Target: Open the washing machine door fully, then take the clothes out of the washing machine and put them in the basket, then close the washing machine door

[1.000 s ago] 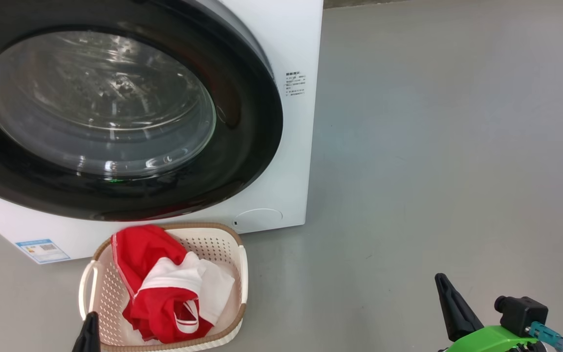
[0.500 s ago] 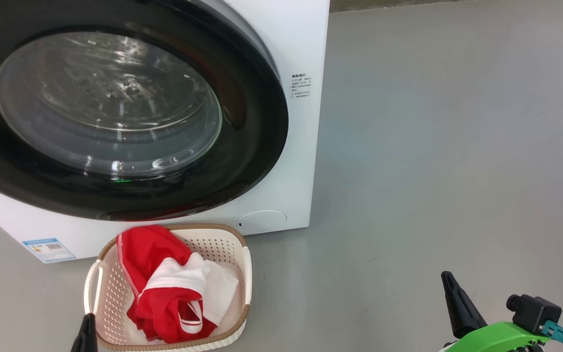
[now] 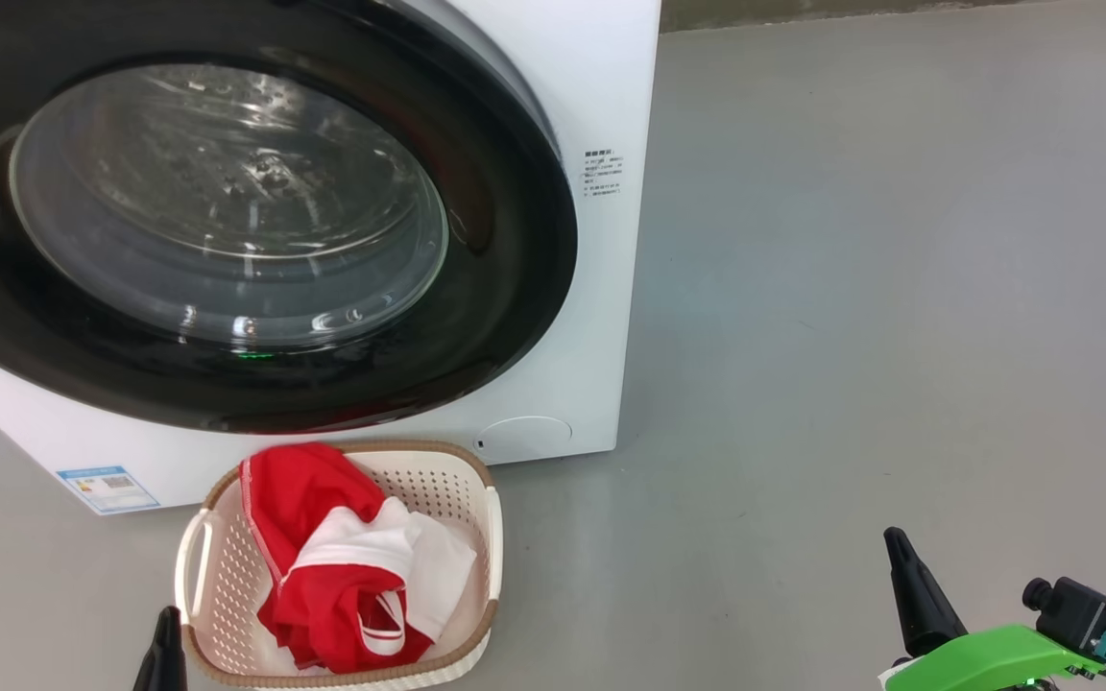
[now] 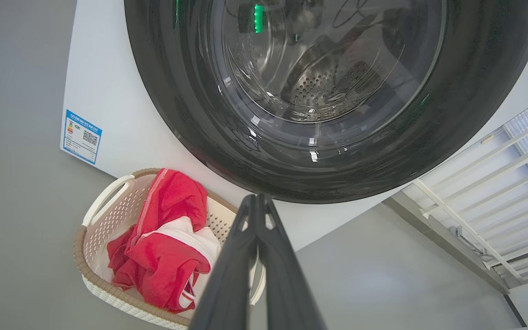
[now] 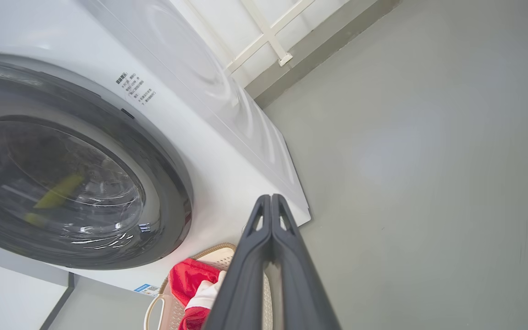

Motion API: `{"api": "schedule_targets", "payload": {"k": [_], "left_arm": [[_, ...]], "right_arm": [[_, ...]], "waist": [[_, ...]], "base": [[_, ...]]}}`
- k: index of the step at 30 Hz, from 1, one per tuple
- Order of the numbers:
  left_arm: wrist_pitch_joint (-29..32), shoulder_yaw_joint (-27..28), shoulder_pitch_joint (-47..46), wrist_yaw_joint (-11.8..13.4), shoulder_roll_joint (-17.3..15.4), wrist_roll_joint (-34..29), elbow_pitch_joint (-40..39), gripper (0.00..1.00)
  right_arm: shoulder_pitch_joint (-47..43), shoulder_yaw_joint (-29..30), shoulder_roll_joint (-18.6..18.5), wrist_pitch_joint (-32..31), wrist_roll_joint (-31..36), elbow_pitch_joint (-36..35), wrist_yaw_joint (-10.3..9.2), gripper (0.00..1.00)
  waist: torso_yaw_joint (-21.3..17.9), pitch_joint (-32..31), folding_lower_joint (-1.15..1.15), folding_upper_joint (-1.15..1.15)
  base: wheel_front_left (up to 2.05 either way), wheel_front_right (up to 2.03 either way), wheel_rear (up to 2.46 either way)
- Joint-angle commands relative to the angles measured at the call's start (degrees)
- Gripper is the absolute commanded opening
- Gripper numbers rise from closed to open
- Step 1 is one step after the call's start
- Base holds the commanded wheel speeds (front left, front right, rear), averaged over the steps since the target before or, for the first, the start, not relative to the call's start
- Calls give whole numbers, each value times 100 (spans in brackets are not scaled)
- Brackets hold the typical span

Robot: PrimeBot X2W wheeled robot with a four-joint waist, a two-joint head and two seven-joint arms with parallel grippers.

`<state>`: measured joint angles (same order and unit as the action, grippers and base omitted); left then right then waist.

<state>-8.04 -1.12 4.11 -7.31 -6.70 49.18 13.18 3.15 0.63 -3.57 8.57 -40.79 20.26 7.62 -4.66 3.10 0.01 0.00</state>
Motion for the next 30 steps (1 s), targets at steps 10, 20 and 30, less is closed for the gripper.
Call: {"api": "schedule_targets", "payload": {"k": [10, 20, 30], "left_arm": [[180, 186, -325, -7, -4, 607, -78, 0], [341, 251, -419, -8, 38, 1117, -57, 0], [505, 318, -513, -10, 82, 1628, -35, 0]], "right_arm": [[151, 36, -33, -192, -798, -225, -5, 0], [170, 95, -31, -357, -1398, -280, -6, 0], [190, 157, -27, -525, -1998, -335, -7, 0]], "waist": [[60, -38, -1, 0], [115, -72, -1, 0], [170, -107, -1, 0]], "base": [[0, 0, 0], [0, 0, 0], [0, 0, 0]]}}
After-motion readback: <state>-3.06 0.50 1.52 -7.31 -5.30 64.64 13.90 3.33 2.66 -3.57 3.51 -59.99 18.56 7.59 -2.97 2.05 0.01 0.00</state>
